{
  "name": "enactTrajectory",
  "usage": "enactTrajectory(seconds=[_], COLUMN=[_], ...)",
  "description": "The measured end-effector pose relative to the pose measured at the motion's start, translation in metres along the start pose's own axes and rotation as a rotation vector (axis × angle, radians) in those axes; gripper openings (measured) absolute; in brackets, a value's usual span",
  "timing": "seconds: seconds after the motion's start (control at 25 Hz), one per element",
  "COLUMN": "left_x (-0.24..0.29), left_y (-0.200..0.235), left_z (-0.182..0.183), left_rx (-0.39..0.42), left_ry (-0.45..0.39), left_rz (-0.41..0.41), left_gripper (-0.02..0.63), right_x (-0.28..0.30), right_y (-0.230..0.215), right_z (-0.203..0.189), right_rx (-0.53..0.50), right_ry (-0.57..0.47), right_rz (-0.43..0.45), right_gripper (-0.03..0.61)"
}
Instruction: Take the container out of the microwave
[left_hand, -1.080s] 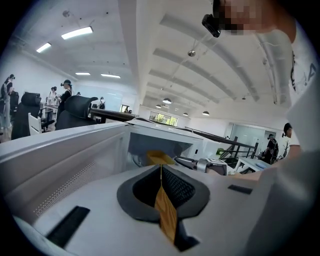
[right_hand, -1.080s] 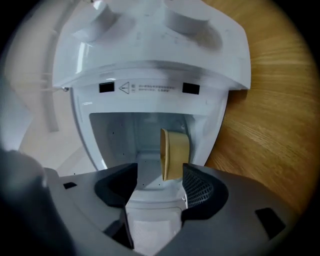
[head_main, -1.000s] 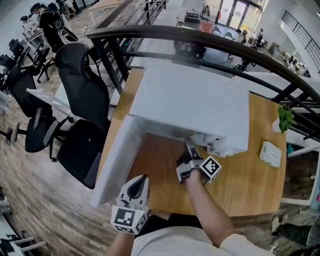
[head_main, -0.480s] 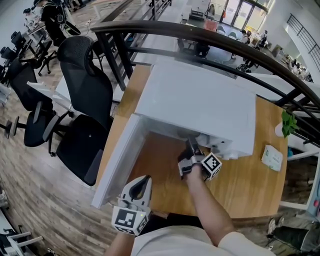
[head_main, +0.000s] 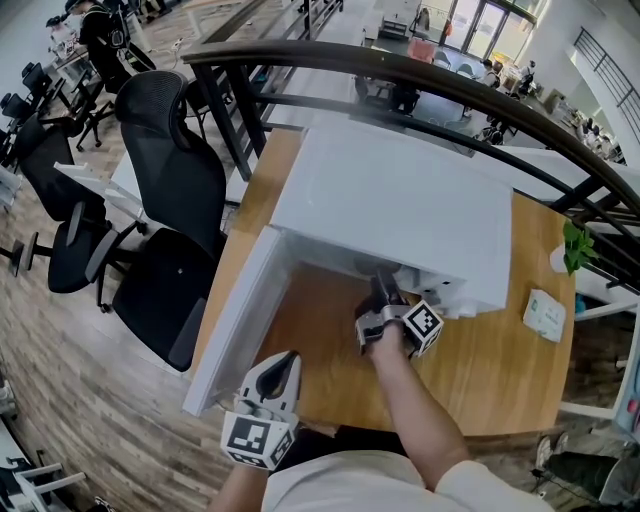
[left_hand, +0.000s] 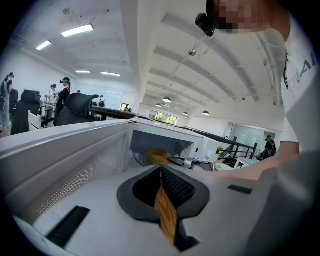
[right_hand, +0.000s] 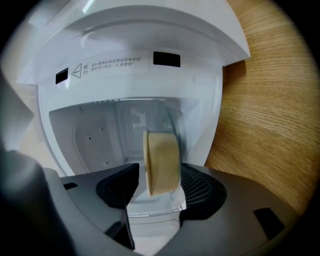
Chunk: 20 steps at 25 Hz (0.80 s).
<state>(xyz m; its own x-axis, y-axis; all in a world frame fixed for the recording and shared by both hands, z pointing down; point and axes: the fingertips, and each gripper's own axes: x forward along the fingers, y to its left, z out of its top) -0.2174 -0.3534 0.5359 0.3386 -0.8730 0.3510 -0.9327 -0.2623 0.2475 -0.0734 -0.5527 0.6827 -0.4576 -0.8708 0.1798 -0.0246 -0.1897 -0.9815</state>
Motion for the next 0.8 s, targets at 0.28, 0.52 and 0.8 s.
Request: enactTrajectory(seconds=[0.28,0.52,0.8], left_x=[-0.005,-0.011,-0.020], left_y=[0.000,0.001,-0.003], left_z=[0.000,-0.002,0.002], left_rx=[-0.007,-0.009,-0.003], left_ry=[0.003,0.000,-0.015], left_rz=[0.001,0.002,-0.009], left_gripper=[0.035,0.035,0.035], right_x=[0.001,-0.004,-0.017], right_y=[-0.005,-0.002,0.022], right_z=[0.002,0.000,-0.005], right_rx=[0.003,-0.006,-0.026], right_ry=[-0.015,-0.023,-0.011], right_rz=[-0.018,-0.008,0.036], right_gripper=[0.211,0.212,0.212])
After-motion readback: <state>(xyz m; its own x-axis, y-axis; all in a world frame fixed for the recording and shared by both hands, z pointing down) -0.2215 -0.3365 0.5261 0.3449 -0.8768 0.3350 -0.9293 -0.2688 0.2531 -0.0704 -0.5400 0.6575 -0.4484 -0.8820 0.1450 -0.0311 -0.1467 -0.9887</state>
